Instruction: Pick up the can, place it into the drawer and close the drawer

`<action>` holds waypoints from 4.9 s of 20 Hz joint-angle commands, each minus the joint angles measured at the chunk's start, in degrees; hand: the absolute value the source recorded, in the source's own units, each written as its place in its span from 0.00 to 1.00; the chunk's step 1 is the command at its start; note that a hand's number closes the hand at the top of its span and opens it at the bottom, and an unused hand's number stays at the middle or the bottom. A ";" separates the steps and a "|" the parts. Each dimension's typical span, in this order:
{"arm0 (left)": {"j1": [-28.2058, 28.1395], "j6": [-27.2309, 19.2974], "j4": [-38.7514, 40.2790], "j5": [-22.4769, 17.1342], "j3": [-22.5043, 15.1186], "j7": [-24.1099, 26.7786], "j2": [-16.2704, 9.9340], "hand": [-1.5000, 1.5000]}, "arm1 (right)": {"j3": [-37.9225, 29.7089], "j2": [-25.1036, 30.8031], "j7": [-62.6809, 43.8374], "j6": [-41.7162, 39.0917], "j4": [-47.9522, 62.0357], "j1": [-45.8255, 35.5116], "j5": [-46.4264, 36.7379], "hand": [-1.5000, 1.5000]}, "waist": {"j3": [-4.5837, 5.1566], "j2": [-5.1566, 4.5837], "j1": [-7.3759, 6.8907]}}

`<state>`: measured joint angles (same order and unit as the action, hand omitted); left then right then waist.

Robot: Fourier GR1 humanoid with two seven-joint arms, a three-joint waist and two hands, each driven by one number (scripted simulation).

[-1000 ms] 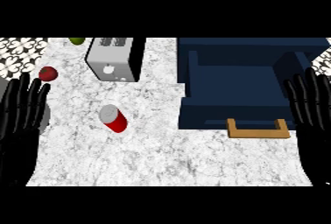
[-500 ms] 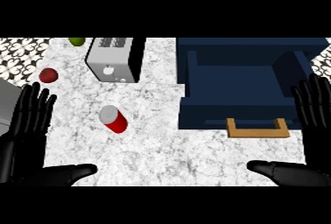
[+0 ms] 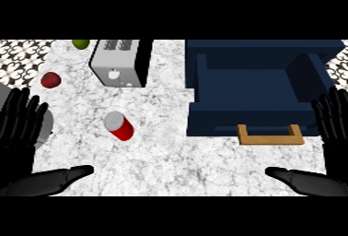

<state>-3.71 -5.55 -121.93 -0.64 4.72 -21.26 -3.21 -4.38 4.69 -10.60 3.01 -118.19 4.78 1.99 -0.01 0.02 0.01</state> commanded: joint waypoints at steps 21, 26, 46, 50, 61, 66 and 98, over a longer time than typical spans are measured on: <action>3.30 -8.38 26.76 5.30 -8.14 15.20 3.20 0.00 | -3.33 -0.42 0.05 -1.60 -1.12 -1.18 -0.60 0.00 | 0.02 -0.05 0.04; -2.48 -10.08 28.97 4.57 -8.02 21.16 3.21 0.00 | -8.68 1.66 0.21 -6.84 -5.68 5.14 6.21 0.00 | 0.01 0.03 0.09; 12.34 -9.08 66.15 -3.30 0.17 42.43 3.17 0.00 | -14.12 2.63 -3.45 -9.57 -6.47 2.91 8.31 0.00 | 0.02 -0.05 0.26; 18.64 -10.84 77.13 -4.48 3.97 48.09 3.17 0.00 | -12.13 1.80 -10.17 -7.22 -13.38 2.54 7.65 0.00 | 0.06 -0.12 0.60; 25.72 -6.31 90.41 -6.25 6.71 55.20 0.21 0.00 | -13.52 1.11 -6.43 -9.66 -9.14 2.06 6.25 0.00 | 0.04 -0.09 0.37; 28.97 -1.02 93.06 -5.78 5.41 53.55 -1.06 0.00 | -14.05 -0.10 -1.58 -10.42 -6.15 2.16 5.94 0.00 | 0.03 -0.12 0.44; 44.91 3.86 92.50 -6.61 3.92 49.04 2.78 1.00 | -17.70 3.34 -6.95 -9.50 -10.34 -0.27 6.32 0.00 | -0.04 0.32 -0.03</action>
<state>39.45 0.22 -24.70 -8.05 10.93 32.88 -2.59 -17.98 4.83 -15.47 -5.55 -127.67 5.59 4.69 -0.01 0.07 0.26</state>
